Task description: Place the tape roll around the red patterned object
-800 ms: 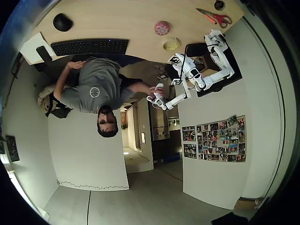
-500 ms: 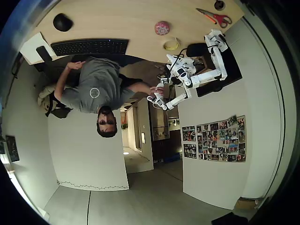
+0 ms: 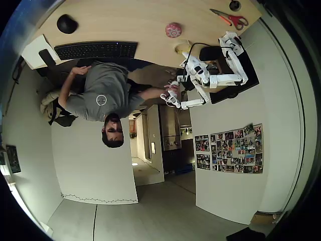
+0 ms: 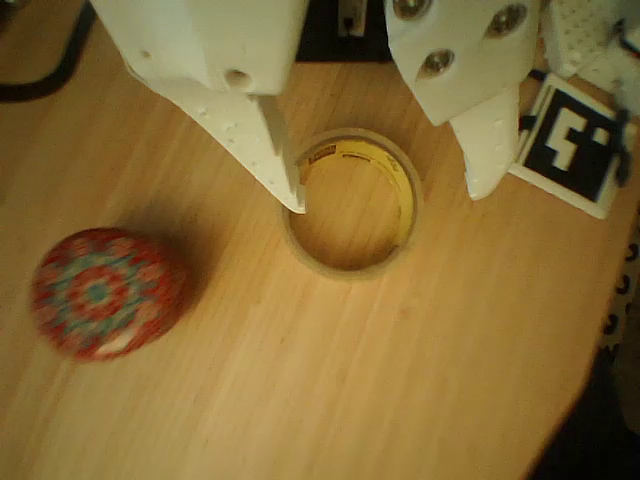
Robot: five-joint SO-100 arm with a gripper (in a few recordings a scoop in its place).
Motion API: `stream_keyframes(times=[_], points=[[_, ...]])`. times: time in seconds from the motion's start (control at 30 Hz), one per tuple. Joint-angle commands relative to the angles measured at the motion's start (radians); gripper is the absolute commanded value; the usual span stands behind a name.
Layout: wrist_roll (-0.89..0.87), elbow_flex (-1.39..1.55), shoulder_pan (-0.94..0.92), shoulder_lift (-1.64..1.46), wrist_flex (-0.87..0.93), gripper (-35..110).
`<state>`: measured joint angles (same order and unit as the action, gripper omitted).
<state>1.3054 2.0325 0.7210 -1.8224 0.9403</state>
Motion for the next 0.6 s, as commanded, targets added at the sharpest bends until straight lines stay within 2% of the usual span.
stream_keyframes(times=[0.0, 0.13, 0.47, 0.57], points=[[-0.021, 0.13, 0.041, -0.063, -0.12, 40], [-0.038, 0.16, 0.044, -0.057, -0.144, 40], [0.017, 0.166, -0.086, -0.107, -0.049, 39], [-0.023, 0.164, -0.087, -0.057, -0.063, 38]])
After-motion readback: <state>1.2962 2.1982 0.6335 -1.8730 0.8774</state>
